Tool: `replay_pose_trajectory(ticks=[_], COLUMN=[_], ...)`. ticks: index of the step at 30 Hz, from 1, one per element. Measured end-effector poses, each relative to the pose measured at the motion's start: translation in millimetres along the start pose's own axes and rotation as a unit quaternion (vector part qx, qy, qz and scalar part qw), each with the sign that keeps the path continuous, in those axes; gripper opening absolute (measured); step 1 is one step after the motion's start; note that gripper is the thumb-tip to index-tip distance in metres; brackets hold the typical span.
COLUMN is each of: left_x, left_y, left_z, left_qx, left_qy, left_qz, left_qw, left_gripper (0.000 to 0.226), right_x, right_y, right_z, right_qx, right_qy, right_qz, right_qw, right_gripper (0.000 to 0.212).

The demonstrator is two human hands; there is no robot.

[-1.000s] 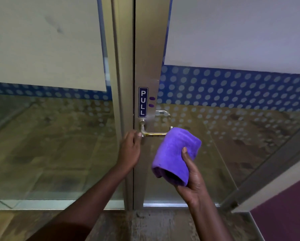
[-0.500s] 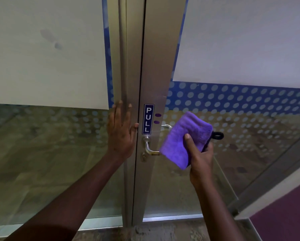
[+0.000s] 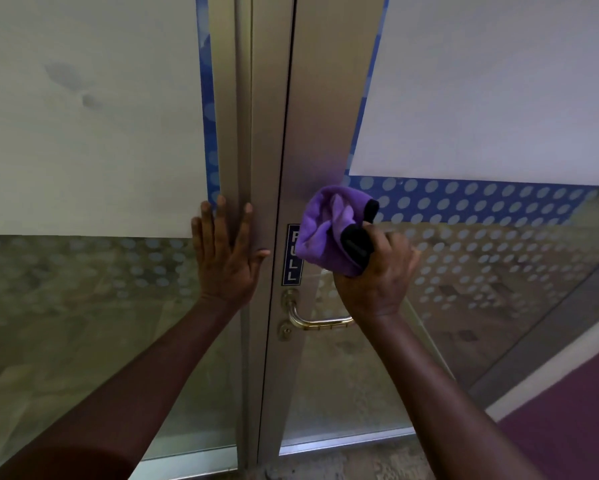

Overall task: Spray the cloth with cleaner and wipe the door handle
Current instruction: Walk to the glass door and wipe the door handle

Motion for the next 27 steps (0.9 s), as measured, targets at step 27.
replay_pose_trajectory(ticks=[27], left_x=[-7.6], left_y=[8.6], left_z=[-1.6], left_qx=[-0.053], left_qy=[0.008], left_qz=[0.072], left_qw=[0.996], left_gripper=[0.067], right_x=[-51.2], right_y=[47.6], right_z=[-7.7], right_qx=[0.235], right_qy=[-0.023], right_qz=[-0.11], right_qw=[0.965], right_gripper=[0.04])
Point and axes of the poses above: each hand's wrist, its own y-axis away from the middle knuckle, its own x-axis out of the back of the hand, z = x × y, the point moved 7 cm from there along -y, towards the middle knuckle, and after that the axes turned 15 degrees about z, right-handed, at the moved point
